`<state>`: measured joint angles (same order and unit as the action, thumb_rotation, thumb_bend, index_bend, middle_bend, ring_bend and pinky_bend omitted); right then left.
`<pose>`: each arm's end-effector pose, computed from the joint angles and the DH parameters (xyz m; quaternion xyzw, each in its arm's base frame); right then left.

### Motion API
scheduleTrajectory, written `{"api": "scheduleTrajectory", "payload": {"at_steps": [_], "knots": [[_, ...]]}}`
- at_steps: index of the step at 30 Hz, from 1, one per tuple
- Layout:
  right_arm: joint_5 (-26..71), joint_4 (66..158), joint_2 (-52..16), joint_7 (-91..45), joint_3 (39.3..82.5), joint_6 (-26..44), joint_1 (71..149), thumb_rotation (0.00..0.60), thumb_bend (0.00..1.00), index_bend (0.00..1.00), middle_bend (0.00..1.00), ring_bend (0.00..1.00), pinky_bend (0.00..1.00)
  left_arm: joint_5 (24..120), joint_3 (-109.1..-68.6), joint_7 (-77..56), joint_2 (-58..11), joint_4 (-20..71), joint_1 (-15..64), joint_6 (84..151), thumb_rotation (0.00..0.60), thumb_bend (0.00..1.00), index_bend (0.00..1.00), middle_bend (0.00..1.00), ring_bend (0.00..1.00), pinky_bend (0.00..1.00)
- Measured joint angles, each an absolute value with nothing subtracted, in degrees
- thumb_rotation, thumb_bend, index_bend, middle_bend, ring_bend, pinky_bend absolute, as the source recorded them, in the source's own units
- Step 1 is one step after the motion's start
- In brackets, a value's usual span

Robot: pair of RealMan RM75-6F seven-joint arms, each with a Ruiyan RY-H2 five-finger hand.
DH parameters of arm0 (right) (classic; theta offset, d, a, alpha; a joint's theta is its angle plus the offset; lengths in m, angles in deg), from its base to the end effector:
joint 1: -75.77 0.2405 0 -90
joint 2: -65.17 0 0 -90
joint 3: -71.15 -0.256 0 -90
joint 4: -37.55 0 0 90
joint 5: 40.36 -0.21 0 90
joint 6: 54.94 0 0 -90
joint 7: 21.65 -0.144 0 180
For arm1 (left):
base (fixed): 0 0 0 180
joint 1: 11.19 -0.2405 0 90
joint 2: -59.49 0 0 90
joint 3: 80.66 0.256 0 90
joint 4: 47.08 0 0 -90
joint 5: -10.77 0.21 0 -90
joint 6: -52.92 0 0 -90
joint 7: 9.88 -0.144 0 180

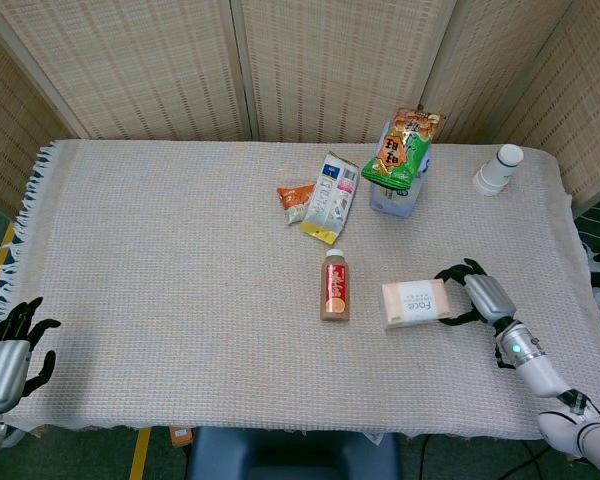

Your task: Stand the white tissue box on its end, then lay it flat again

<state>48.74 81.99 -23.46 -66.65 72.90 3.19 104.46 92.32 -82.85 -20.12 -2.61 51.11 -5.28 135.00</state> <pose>-0.3533 -0.3257 0.0491 0.6378 -0.5306 0.3821 0.4071 -0.3038 0.1820 0.1559 -0.6131 -0.3846 -0.3287 0.6068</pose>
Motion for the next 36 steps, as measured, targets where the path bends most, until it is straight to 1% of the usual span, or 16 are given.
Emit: {"api": "scheduleTrajectory", "payload": {"at_steps": [7,13,19,21,22,24,25,26,28,31,33,36], "knots": [[48.21,83.97,-22.29,-64.61,72.78,2.01,104.70,0.600,0.00,0.27,0.36,0.35,0.00,92.44,-82.82,-20.29,-2.63,51.13,-5.34,135.19,0.600,0.49,0.31,0.00,0.00,0.17],[47.84,85.94,-20.89,-62.52,72.97,0.41,104.95,0.600,0.00,0.19,0.31,0.30,0.00,92.31,-82.81,-20.61,-2.70,51.16,-5.28,135.04,0.600,0.49,0.31,0.00,0.00,0.17],[46.92,90.66,-18.04,-59.75,73.00,-1.52,105.16,0.600,0.00,0.08,0.24,0.26,0.00,92.56,-82.72,-20.82,-2.75,51.27,-5.27,135.14,0.600,0.49,0.31,0.00,0.00,0.17],[46.31,92.79,-16.73,-58.37,72.93,-2.42,105.23,0.600,0.00,0.03,0.20,0.22,0.00,92.56,-82.71,-20.79,-2.74,51.28,-5.29,135.15,0.600,0.49,0.31,0.00,0.00,0.17],[46.02,93.75,-16.15,-57.77,72.88,-2.75,105.25,0.600,0.00,0.02,0.18,0.20,0.00,92.57,-82.72,-20.78,-2.74,51.28,-5.30,135.20,0.600,0.49,0.31,0.00,0.00,0.17],[45.30,96.17,-14.70,-56.62,72.71,-3.40,105.26,0.600,0.00,0.00,0.09,0.12,0.00,92.59,-82.76,-20.73,-2.73,51.26,-5.32,135.29,0.600,0.49,0.31,0.00,0.00,0.17],[45.04,97.36,-13.98,-56.25,72.61,-3.56,105.25,0.600,0.00,0.00,0.04,0.06,0.00,92.61,-82.76,-20.69,-2.71,51.27,-5.34,135.31,0.600,0.49,0.31,0.00,0.00,0.17],[44.72,99.12,-12.92,-55.84,72.47,-3.70,105.23,0.600,0.00,0.00,0.01,0.02,0.00,92.60,-82.76,-20.61,-2.68,51.26,-5.35,135.34,0.600,0.49,0.31,0.00,0.00,0.17],[44.30,102.09,-11.03,-55.41,72.24,-3.79,105.18,0.600,0.00,0.00,0.00,0.00,0.00,92.55,-82.80,-20.39,-2.58,51.24,-5.38,135.37,0.600,0.49,0.31,0.00,0.00,0.17],[44.03,107.97,-6.95,-55.39,71.76,-3.02,104.87,0.600,0.00,0.00,0.00,0.00,0.00,92.54,-82.83,-20.03,-2.42,51.28,-5.47,135.50,0.600,0.49,0.31,0.00,0.00,0.17],[44.37,112.65,-3.35,-55.85,71.36,-1.11,104.27,0.600,0.00,0.00,0.00,0.00,0.00,92.57,-82.88,-19.67,-2.31,51.34,-5.49,135.58,0.600,0.49,0.31,0.00,0.00,0.17],[45.66,117.60,0.86,-56.11,70.72,4.73,102.54,0.600,0.00,0.00,0.00,0.00,0.00,92.68,-82.87,-19.36,-2.22,51.39,-5.49,135.55,0.600,0.49,0.31,0.00,0.00,0.17]]}}
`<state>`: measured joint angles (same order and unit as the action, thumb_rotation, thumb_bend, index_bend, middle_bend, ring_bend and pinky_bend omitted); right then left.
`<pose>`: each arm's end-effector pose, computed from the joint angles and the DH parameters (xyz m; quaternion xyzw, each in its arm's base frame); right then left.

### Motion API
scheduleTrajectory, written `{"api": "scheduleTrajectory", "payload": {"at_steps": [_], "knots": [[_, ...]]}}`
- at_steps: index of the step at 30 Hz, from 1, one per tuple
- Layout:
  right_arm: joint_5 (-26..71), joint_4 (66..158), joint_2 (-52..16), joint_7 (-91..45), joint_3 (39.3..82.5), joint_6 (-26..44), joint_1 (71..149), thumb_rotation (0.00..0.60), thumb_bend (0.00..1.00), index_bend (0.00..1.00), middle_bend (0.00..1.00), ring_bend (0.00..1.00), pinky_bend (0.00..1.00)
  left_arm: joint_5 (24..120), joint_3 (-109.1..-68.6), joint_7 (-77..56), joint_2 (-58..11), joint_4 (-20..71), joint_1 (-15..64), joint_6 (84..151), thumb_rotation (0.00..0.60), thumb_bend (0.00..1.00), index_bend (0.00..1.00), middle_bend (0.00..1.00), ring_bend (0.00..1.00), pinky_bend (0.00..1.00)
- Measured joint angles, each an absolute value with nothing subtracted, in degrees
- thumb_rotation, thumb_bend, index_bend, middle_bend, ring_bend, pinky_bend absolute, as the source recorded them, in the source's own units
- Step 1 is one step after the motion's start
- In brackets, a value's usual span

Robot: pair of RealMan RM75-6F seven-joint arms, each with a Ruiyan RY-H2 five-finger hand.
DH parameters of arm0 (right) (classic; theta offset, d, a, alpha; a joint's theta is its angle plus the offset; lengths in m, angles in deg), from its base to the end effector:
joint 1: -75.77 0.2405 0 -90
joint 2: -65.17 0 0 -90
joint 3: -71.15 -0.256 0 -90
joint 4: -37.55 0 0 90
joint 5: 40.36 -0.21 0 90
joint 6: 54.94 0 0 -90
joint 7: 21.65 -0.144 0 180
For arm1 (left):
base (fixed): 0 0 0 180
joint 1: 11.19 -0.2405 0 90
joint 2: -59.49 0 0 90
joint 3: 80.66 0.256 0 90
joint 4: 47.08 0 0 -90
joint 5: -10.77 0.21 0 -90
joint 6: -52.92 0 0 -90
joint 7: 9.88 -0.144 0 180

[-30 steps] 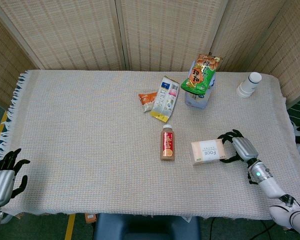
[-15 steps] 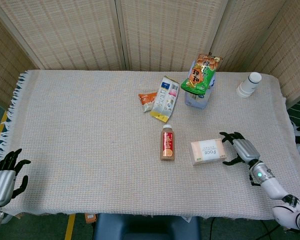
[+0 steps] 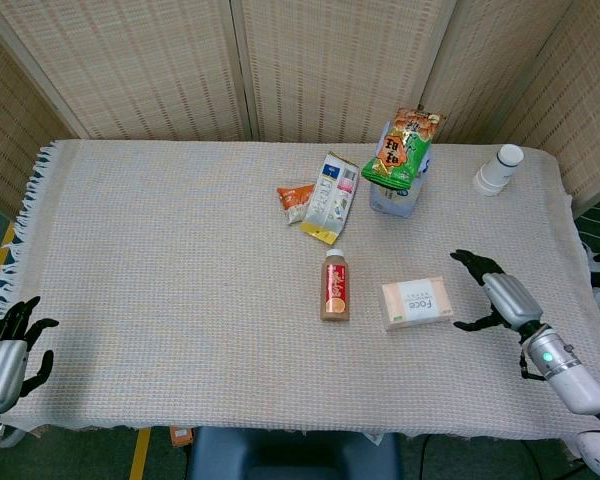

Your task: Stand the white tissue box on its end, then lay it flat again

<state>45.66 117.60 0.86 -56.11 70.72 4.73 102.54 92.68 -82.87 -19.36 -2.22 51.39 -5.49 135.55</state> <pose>-0.3022 -0.2936 0.1276 0.6317 -0.5346 0.4007 0.3933 -0.3026 0.1811 0.1587 -0.6098 -0.3848 -0.3351 0.6064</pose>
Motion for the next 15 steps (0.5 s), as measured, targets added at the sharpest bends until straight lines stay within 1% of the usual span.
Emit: {"api": "scheduleTrajectory", "payload": {"at_steps": [4,5,8,11,13,15], "knots": [[46.98,121.93,2.25,-54.04,69.46,16.86,98.60,0.600,0.00,0.00,0.00,0.03,0.00,92.81,-82.78,-19.42,-2.25,51.40,-5.47,135.48,0.600,0.49,0.31,0.00,0.00,0.17],[47.10,123.76,2.36,-52.46,69.16,20.96,96.92,0.600,0.00,0.00,0.00,0.04,0.00,92.81,-82.76,-19.47,-2.27,51.44,-5.47,135.46,0.600,0.49,0.31,0.00,0.00,0.17],[47.39,128.61,2.53,-46.08,69.19,29.12,92.76,0.600,0.00,0.00,0.00,0.05,0.00,92.90,-82.73,-19.51,-2.29,51.47,-5.46,135.46,0.600,0.49,0.31,0.00,0.00,0.17],[47.78,130.87,2.26,-37.89,70.05,32.36,89.24,0.600,0.00,0.00,0.00,0.06,0.00,92.82,-82.70,-19.50,-2.31,51.37,-5.42,135.27,0.600,0.49,0.31,0.00,0.00,0.17],[48.05,130.95,1.74,-32.86,70.85,33.21,87.24,0.600,0.00,0.00,0.00,0.06,0.00,92.64,-82.70,-19.55,-2.36,51.29,-5.36,135.09,0.600,0.49,0.31,0.00,0.00,0.17],[48.08,130.12,0.72,-27.70,71.88,33.89,84.85,0.600,0.00,0.05,0.03,0.08,0.00,92.67,-82.69,-19.69,-2.46,51.26,-5.30,135.01,0.600,0.49,0.31,0.00,0.00,0.17]]}}
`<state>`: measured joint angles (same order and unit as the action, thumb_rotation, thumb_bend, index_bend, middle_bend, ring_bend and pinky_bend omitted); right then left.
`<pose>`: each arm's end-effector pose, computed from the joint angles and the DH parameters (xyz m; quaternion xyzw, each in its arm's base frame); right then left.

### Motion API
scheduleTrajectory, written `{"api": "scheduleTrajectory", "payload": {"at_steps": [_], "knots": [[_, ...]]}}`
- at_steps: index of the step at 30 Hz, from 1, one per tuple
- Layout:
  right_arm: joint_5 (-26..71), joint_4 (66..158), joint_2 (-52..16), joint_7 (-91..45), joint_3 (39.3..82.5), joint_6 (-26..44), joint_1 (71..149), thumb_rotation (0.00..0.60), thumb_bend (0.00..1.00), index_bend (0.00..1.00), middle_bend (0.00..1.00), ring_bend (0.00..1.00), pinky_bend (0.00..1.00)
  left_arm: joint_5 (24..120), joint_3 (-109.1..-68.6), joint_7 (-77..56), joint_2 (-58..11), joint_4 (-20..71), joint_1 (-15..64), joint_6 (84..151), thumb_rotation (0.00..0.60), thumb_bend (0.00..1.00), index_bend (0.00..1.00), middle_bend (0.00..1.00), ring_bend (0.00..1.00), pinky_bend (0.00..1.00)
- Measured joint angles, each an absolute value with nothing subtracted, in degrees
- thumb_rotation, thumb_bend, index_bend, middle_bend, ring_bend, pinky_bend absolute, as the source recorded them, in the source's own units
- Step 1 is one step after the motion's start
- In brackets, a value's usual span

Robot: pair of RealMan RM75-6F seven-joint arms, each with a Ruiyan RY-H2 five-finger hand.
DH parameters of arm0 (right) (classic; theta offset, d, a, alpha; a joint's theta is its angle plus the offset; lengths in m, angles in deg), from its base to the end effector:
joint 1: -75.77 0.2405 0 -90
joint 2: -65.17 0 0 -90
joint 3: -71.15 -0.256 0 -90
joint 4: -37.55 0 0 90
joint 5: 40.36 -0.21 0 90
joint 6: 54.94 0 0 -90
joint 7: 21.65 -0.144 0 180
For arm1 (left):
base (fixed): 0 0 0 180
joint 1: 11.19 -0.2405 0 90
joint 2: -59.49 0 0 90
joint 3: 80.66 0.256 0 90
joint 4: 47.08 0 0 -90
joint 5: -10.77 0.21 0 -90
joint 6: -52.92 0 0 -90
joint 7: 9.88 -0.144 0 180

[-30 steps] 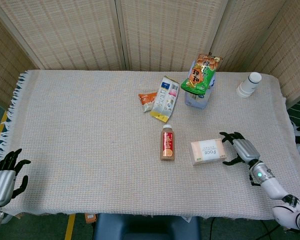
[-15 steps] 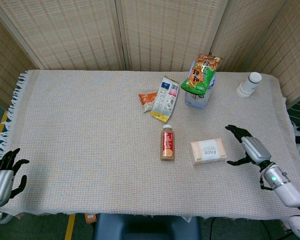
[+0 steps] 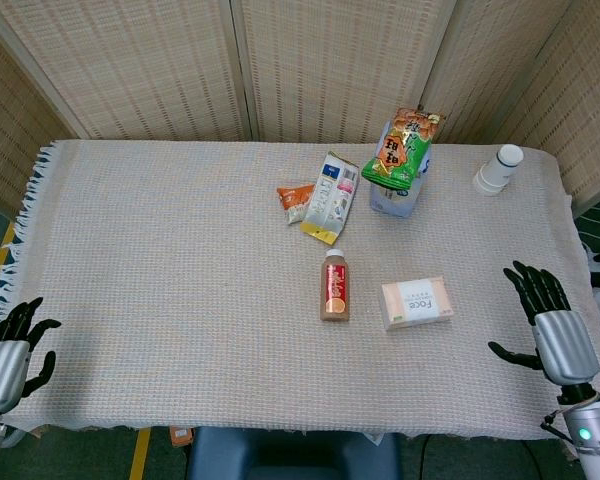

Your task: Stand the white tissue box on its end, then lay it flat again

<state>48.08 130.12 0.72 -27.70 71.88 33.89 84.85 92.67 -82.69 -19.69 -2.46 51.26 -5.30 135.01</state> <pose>-0.2922 -0.1897 0.1548 0.5982 -0.3898 0.4497 0.5366 -0.3029 0.1813 0.1558 -0.6139 -0.3861 -0.3312 0.6037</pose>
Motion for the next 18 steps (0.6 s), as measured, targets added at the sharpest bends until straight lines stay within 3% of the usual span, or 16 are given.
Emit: {"api": "scheduleTrajectory", "payload": {"at_steps": [9,18], "knots": [[42.01,124.30,-1.70,-18.49,73.56,27.70,81.70,0.600,0.00,0.08,0.05,0.09,0.00,92.50,-82.72,-20.38,-2.81,50.96,-5.20,134.91,0.600,0.49,0.30,0.00,0.00,0.17],[42.58,121.66,-3.74,-16.80,71.58,30.19,80.52,0.600,0.00,0.08,0.05,0.09,0.00,92.64,-82.67,-20.23,-2.84,50.76,-5.21,134.95,0.600,0.49,0.30,0.00,0.00,0.17]]}}
